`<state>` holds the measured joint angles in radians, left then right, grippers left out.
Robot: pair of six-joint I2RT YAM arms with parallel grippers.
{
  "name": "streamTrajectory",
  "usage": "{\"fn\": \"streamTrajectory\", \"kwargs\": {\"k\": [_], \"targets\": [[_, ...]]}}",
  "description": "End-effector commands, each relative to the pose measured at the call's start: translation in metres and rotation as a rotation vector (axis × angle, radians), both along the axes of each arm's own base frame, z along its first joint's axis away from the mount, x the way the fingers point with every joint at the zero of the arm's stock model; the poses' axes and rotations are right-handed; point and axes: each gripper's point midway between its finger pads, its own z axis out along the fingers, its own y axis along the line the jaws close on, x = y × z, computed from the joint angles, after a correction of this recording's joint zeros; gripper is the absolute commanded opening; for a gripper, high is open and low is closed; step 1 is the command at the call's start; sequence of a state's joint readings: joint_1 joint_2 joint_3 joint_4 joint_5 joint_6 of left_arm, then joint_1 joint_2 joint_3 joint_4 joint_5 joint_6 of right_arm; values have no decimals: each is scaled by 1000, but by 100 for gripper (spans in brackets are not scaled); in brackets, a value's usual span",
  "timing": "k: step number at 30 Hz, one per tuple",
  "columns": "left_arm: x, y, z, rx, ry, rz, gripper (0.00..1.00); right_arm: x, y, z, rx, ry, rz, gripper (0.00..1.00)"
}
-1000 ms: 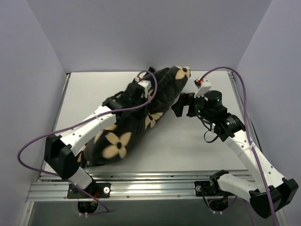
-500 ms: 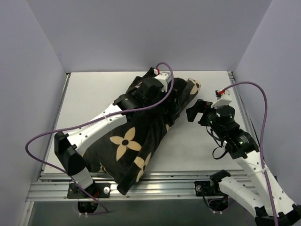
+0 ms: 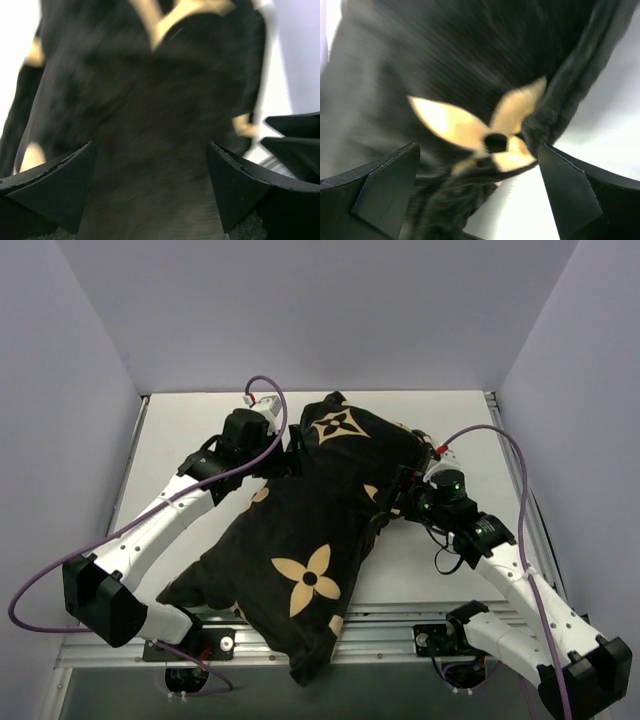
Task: Remove the pillowcase from the pillow
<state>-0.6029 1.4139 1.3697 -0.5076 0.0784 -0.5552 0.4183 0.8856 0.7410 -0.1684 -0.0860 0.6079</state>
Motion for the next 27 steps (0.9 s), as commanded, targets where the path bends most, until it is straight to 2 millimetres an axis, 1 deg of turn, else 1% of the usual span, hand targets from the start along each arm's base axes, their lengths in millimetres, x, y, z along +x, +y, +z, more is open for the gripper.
{"fn": "streamTrajectory", "kwargs": {"k": [1,2,3,4,5,6,7,8,9,10,11,12,13,14,15,16,17,18,19,20,21,22,23,24,25,26,27], "targets": [[-9,9,-25,-29,39,16,98,4,14,-20,69,32,29,100],[-16,18,-50,-2,81,27,98,6,6,-33,42,49,-13,100],[-17,23,-60,5,97,40,98,6,-1,-42,16,65,-41,100],[-14,35,-69,0,121,77,98,8,-9,-51,-15,86,-75,99],[-21,44,-85,6,152,93,98,11,-23,-58,-53,97,-134,99],[-20,49,-88,-7,155,107,98,7,-35,-70,-89,129,-168,99],[-17,59,-90,-17,159,143,98,7,-44,-78,-111,155,-199,99],[-20,66,-92,-19,159,158,98,8,-57,-83,-120,176,-243,98],[-21,70,-91,-22,154,169,98,6,-62,-86,-122,195,-256,98],[-21,74,-90,-17,147,185,98,7,-66,-84,-121,191,-262,98],[-23,77,-82,-23,129,192,98,8,-68,-80,-116,186,-266,98],[-27,80,-79,-23,127,196,98,8,-67,-76,-114,177,-260,97],[-30,80,-76,-35,128,197,98,13,-65,-59,-99,135,-251,97],[-35,80,-64,-59,105,189,98,17,-64,-50,-104,106,-239,97],[-41,79,-62,-77,118,189,98,20,-52,-31,-59,62,-182,96],[-48,81,-52,-99,99,189,98,23,-47,-21,-44,39,-159,96],[-53,82,-49,-109,98,191,98,26,-43,-13,-31,19,-135,96],[-63,82,-52,-106,112,189,98,31,-37,-6,-15,2,-113,96],[-70,84,-46,-124,106,197,98,36,-30,8,5,-20,-81,96],[-75,86,-48,-119,110,213,98,41,-28,12,2,-30,-76,96],[-84,84,-53,-110,130,200,98,46,-27,15,-2,-35,-72,96],[-90,84,-65,-105,157,203,98,53,-26,6,-18,-8,-72,97],[-95,82,-70,-106,173,196,98,61,-25,12,-26,-34,-63,97],[-97,80,-77,-111,188,190,99,66,-22,9,-30,-35,-50,98],[-100,76,-84,-129,216,191,99,71,-18,-3,-38,-8,-31,98],[-103,75,-103,-120,259,191,99,71,-9,-6,-21,-2,16,99],[-99,68,-103,-156,248,178,99,77,-2,-5,-12,-34,55,99]]}}
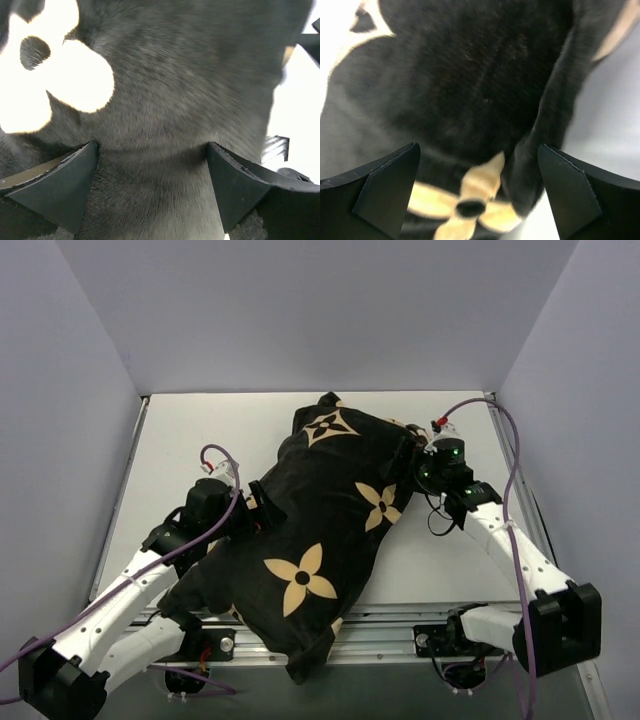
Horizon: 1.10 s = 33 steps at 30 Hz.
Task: Remove the pillowcase from the pillow
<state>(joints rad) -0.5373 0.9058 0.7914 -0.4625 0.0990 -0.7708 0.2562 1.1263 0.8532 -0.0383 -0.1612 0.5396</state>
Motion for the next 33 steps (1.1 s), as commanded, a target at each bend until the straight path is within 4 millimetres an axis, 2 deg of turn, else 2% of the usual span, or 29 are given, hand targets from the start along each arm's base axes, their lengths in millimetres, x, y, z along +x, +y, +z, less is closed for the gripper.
{"fn": "streamTrajectory", "kwargs": {"k": [1,4,5,6,7,8,9,10,11,12,13,14,15,16,17,18,19,21,22,23,24,25,26,27,28,29,30,32,33], "targets": [[-3,-8,-40,-36,117,27,99,12,25,-17,7,-1,145,99],[24,-2,-76,37,155,86,99,6,46,-38,-16,38,234,95],[34,0,-80,57,154,98,99,-3,59,-44,-32,58,274,94],[54,-3,-70,51,112,107,99,-7,63,-47,-52,63,277,94],[69,-1,-85,99,133,108,99,-15,69,-54,-53,80,282,93],[89,7,-82,106,116,136,99,-19,78,-55,-35,73,291,93],[117,1,-58,88,54,139,99,-30,92,-57,-10,79,327,92],[135,1,-67,125,58,126,99,-41,95,-67,11,103,329,91],[153,7,-59,137,36,140,99,-44,104,-63,72,99,315,90],[181,2,-24,120,-44,146,99,-56,119,-63,100,98,344,90],[196,3,-28,153,-46,139,99,-64,125,-65,116,98,353,90],[208,8,-19,161,-62,149,99,-67,137,-59,146,79,367,90],[219,9,-7,161,-89,154,99,-81,154,-58,142,82,418,90],[233,10,17,167,-148,152,99,-83,161,-57,124,76,426,91],[236,15,27,183,-164,165,99,-85,171,-46,111,69,448,92],[240,20,37,192,-186,175,99,-87,176,-47,73,67,474,93],[240,25,60,206,-240,175,98,-92,185,-42,53,58,505,93],[233,37,71,253,-260,201,98,-87,185,-20,1,15,512,94],[223,43,89,258,-296,211,98,-85,183,-12,-10,-3,509,95],[212,47,81,270,-273,213,98,-80,172,-10,-55,-4,470,95],[203,50,82,272,-271,215,98,-76,168,10,-59,-44,455,95],[187,54,97,249,-298,229,98,-72,160,15,-99,-62,454,96],[173,57,75,262,-249,226,98,-68,145,17,-134,-48,428,96],[162,59,71,248,-234,244,98,-64,139,36,-131,-81,413,96],[146,57,80,219,-258,246,98,-60,131,41,-158,-97,412,96],[132,56,52,223,-209,237,98,-52,114,42,-179,-88,374,96],[124,52,44,187,-190,247,98,-45,98,48,-201,-99,324,97],[112,42,33,139,-188,240,98,-35,72,41,-251,-82,265,97],[105,41,10,131,-136,248,99,-25,53,36,-262,-64,210,97]]}}
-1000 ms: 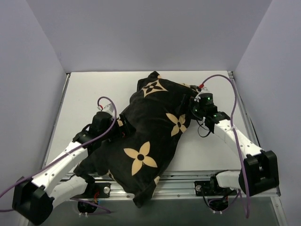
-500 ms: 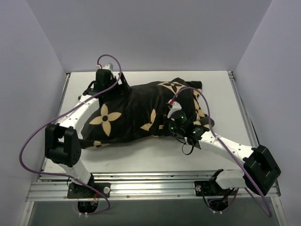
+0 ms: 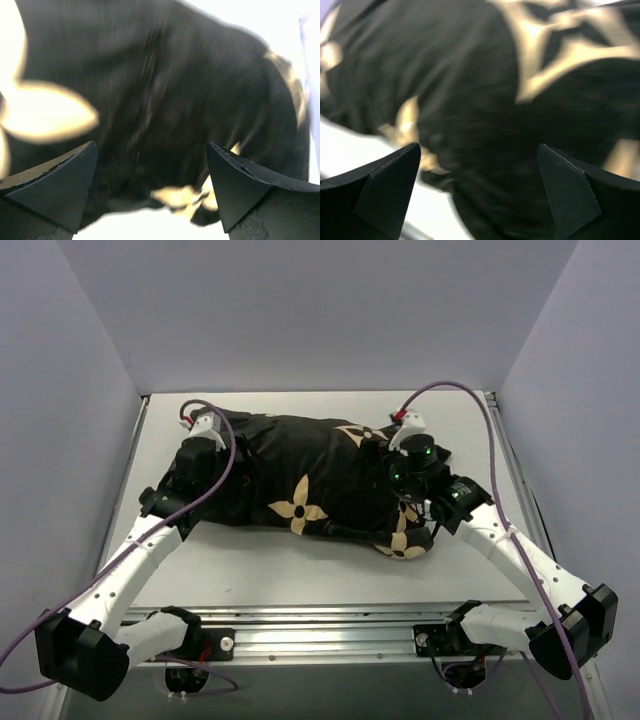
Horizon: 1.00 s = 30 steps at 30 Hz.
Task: Remove the pillowcase from the pillow
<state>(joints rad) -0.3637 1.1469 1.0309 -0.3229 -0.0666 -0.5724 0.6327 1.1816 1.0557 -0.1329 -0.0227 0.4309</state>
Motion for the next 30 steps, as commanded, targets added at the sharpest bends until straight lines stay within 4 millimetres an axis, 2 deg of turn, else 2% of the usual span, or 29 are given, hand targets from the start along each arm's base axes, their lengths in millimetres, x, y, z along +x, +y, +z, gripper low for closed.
{"fn": "streamTrajectory", "kwargs": {"k": [1,3,4,6,7,9,11,12,13,14,15,16,17,19,20,21,22,23,24,25,26,27,28,29,30], "targets": [[-8,-10,-57,-57,126,32,99,11,-60,-29,-156,55,-124,97],[-2,-14,-71,-73,142,40,99,18,-69,-46,-142,83,-131,97],[3,-14,-85,-63,166,50,99,14,-58,-59,-107,100,-72,96],[19,-10,-90,-80,148,92,99,7,-36,-75,-53,124,20,94],[26,-6,-102,-71,165,117,99,3,-20,-81,-2,125,81,94],[43,10,-102,-74,147,191,99,-1,-1,-94,19,153,116,94],[56,25,-102,-72,147,244,99,-8,28,-105,-1,156,168,94],[61,39,-100,-73,143,281,99,-10,38,-107,-2,158,187,94],[68,46,-91,-77,121,301,99,-14,51,-108,2,158,216,94],[70,54,-88,-69,116,320,99,-12,59,-104,13,152,223,93],[72,61,-81,-59,100,331,99,-11,64,-109,13,162,225,93],[74,75,-79,-54,103,357,98,-10,69,-108,15,152,233,94],[78,78,-67,-58,85,357,98,-3,71,-103,14,138,225,94],[76,77,-52,-50,61,320,98,0,70,-96,-14,125,229,94],[76,75,-43,-52,43,299,98,1,70,-85,-15,103,234,94],[69,63,-29,-77,16,225,98,6,70,-67,-17,67,234,94],[65,55,-18,-92,-10,182,99,4,66,-61,-30,66,226,94],[59,46,-13,-88,-23,127,99,6,58,-41,-21,21,195,95],[51,39,3,-90,-62,83,99,7,53,-30,-18,-1,174,95],[38,19,7,-79,-56,12,99,6,45,-24,-23,-7,151,95],[29,9,12,-58,-65,-29,99,4,32,-14,-21,-22,118,95],[20,-1,28,-5,-114,-83,99,5,19,-17,-36,-17,71,95],[11,-8,28,46,-105,-101,98,2,8,-19,-46,-3,41,94],[-5,-34,30,113,-128,-190,99,5,-10,-14,-27,-7,-16,93],[-11,-45,40,143,-154,-227,99,4,-23,-19,-31,16,-50,91]]}}
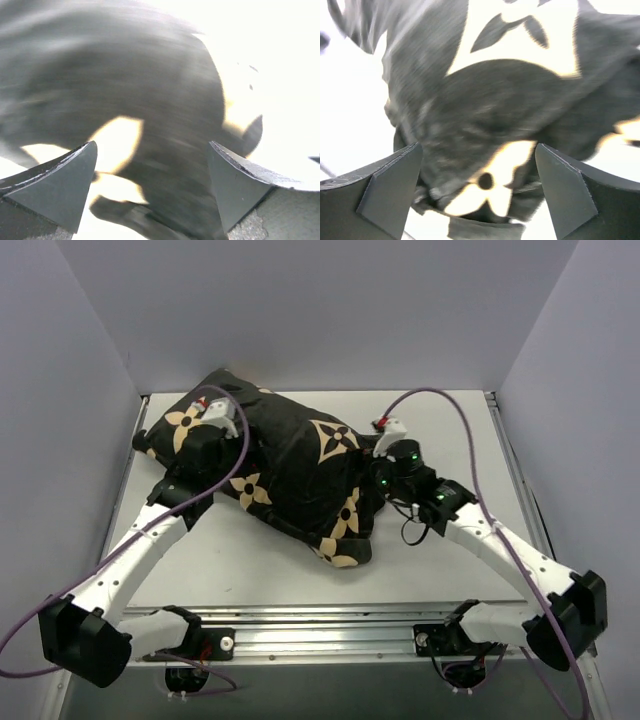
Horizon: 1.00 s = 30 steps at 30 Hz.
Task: Remove the pillowcase from the pillow
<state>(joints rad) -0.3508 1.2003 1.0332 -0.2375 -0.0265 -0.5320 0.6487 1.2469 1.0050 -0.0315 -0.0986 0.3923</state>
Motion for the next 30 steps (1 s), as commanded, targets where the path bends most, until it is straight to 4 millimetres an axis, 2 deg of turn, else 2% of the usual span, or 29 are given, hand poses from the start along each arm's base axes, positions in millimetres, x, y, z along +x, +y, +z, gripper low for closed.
{"fn": "streamTrajectory", "kwargs": {"k": [1,2,3,4,5,6,7,8,9,10,11,12,14,15,16,18,22,27,30], "targets": [[-35,-42,37,188,-109,-190,99,0,-60,-8,-35,31,-184,90],[-48,-63,38,219,-119,-254,99,-3,-71,-5,-15,27,-212,87],[-51,-69,36,279,-124,-282,99,0,-86,-11,-12,36,-258,85],[-54,-75,35,314,-133,-296,99,-5,-93,-26,-18,68,-268,83],[-53,-76,34,378,-150,-293,99,-8,-97,-27,2,73,-280,79],[-60,-94,28,413,-160,-342,99,-6,-102,-31,17,76,-293,77],[-61,-102,31,433,-177,-355,99,-7,-102,-35,30,81,-287,77],[-62,-110,31,453,-189,-370,99,-12,-101,-48,33,109,-275,76],[-66,-125,22,500,-196,-417,99,-8,-99,-48,57,97,-278,76],[-65,-133,26,503,-217,-424,99,-6,-100,-52,66,104,-282,76],[-63,-141,18,527,-215,-438,99,-4,-98,-58,75,108,-273,76],[-63,-151,20,519,-237,-453,99,3,-96,-55,94,84,-274,76],[-61,-161,18,522,-252,-469,99,11,-96,-63,95,91,-279,76],[-57,-168,13,527,-254,-476,99,18,-93,-59,111,72,-274,76],[-57,-172,10,532,-251,-482,99,23,-91,-67,105,87,-275,76],[-54,-175,6,542,-244,-483,98,35,-87,-63,123,65,-266,76],[-51,-173,3,554,-252,-463,98,51,-79,-70,122,67,-248,76],[-52,-172,-1,550,-249,-461,98,64,-69,-64,133,63,-219,77],[-52,-170,-3,555,-241,-460,98,68,-65,-52,144,46,-204,77]]}}
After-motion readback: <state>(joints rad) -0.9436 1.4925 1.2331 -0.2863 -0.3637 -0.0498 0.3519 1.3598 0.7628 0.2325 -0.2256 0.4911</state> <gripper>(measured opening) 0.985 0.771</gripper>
